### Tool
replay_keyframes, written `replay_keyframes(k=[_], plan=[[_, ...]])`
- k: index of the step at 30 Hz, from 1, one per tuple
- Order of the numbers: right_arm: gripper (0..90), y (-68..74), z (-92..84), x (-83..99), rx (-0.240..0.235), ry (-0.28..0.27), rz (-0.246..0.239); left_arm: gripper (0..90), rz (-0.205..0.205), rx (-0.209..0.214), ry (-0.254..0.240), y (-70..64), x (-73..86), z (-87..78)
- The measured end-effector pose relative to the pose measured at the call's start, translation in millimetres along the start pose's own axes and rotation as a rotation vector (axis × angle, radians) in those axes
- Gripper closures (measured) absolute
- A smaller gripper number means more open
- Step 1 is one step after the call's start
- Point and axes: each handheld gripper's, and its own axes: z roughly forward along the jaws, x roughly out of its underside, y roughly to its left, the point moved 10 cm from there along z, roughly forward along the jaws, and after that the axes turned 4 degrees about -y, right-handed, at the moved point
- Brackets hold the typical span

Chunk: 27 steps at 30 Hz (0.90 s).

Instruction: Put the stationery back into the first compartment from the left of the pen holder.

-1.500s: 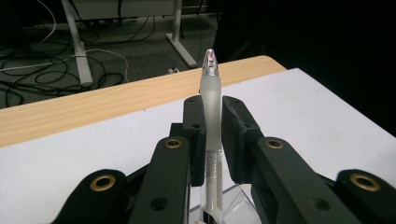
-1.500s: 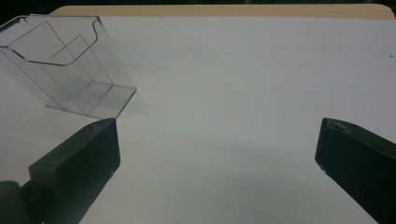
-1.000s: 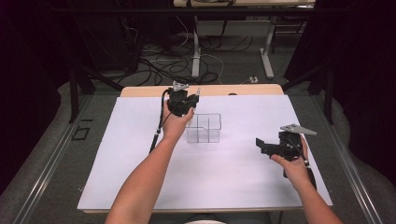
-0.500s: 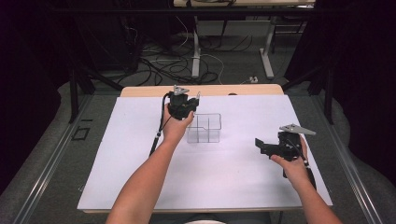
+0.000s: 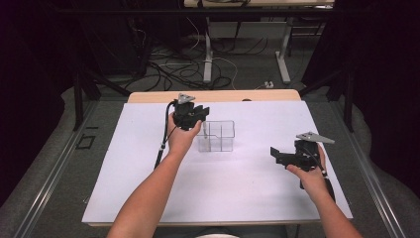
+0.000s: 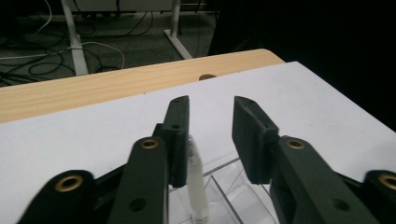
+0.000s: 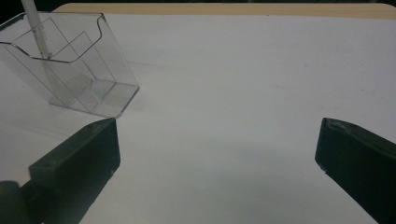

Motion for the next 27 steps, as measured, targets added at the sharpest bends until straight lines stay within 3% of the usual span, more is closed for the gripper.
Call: replay_keyframes(k=[6,15,23,27], plan=[[0.0,-0.5,-0.1,-1.2,0.006,-0.008,-0.001,53.7,-0.005,0.019,-0.014,-0.6,-5.1,-11.3],[0.0,-0.6,-1.0,-1.7,0.01,-0.009,0.002,39.8,0.023,0.012,-0.041,4.8,-15.6,-28.9],[0.0,-0.7,-0.9,-2.3,0.014,-0.015,0.003,31.6,0.07,-0.008,-0.035,14.7,-19.9,-52.0],[0.0,0.1,-1.8,-2.0,0.005,-0.008,0.0,29.6,0.06,-0.005,-0.02,19.2,-18.7,-65.4]])
